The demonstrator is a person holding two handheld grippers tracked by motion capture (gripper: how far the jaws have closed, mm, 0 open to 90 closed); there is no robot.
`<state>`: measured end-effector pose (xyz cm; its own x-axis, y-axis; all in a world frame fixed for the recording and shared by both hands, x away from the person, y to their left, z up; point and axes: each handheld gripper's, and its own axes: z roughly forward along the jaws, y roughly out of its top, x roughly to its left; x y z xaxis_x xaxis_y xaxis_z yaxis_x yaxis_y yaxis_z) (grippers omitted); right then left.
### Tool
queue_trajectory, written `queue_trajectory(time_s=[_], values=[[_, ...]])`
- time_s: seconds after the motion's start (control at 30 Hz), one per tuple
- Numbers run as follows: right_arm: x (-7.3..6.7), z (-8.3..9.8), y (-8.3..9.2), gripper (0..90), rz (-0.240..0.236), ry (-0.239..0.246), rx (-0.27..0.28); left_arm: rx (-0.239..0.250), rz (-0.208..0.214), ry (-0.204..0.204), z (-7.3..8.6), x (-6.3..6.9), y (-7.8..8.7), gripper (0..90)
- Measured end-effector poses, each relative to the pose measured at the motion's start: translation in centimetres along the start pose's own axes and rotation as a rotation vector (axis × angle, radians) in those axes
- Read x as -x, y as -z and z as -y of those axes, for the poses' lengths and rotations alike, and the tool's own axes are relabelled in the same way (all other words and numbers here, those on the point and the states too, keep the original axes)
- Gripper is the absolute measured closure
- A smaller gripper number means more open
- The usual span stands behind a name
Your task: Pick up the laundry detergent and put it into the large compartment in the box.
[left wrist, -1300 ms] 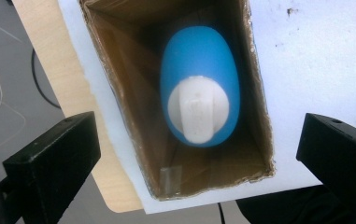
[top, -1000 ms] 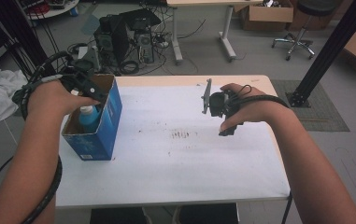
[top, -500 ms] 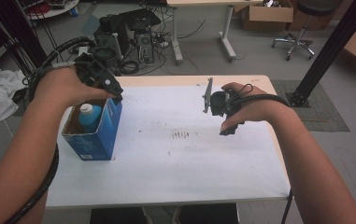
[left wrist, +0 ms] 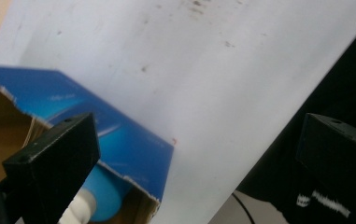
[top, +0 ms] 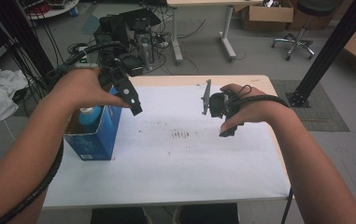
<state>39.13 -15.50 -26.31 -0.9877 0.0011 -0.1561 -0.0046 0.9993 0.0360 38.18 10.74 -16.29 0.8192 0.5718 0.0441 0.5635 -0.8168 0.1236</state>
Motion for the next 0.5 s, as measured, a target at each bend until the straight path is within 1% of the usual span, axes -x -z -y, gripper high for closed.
queue_trajectory(time_s=[0.07, 0.17, 0.23, 0.3, 0.37, 0.43, 0.47, 0.5], values=[[0.0, 0.0, 0.0, 15.8, -0.001, 0.003, -0.004, -0.013, 0.008, -0.045, -0.4, 0.4, -0.2, 0.1], [-0.1, 0.0, 0.0, 15.8, -0.001, 0.005, -0.004, -0.02, 0.004, -0.121, -0.9, 1.0, -0.5, 0.1], [-0.1, 0.0, 0.1, 15.8, -0.003, 0.006, -0.004, -0.02, 0.025, -0.167, -1.1, 1.4, -0.9, 0.1], [-0.2, 0.0, 0.2, 15.8, -0.005, 0.0, -0.006, -0.024, 0.028, -0.213, -1.2, 1.8, -1.3, 0.1], [-0.2, 0.1, 0.2, 15.8, -0.007, 0.002, -0.008, -0.038, 0.046, -0.26, -1.4, 2.2, -1.6, 0.1], [-0.1, 0.2, 0.2, 15.8, -0.007, 0.001, -0.014, -0.039, 0.05, -0.306, -1.5, 2.5, -2.2, 0.1], [-0.1, 0.2, 0.2, 15.8, -0.007, 0.001, -0.014, -0.043, 0.057, -0.32, -1.5, 2.6, -2.4, 0.1], [0.0, 0.2, 0.2, 15.8, -0.006, 0.006, -0.011, -0.048, 0.064, -0.321, -1.6, 2.7, -2.7, 0.1]])
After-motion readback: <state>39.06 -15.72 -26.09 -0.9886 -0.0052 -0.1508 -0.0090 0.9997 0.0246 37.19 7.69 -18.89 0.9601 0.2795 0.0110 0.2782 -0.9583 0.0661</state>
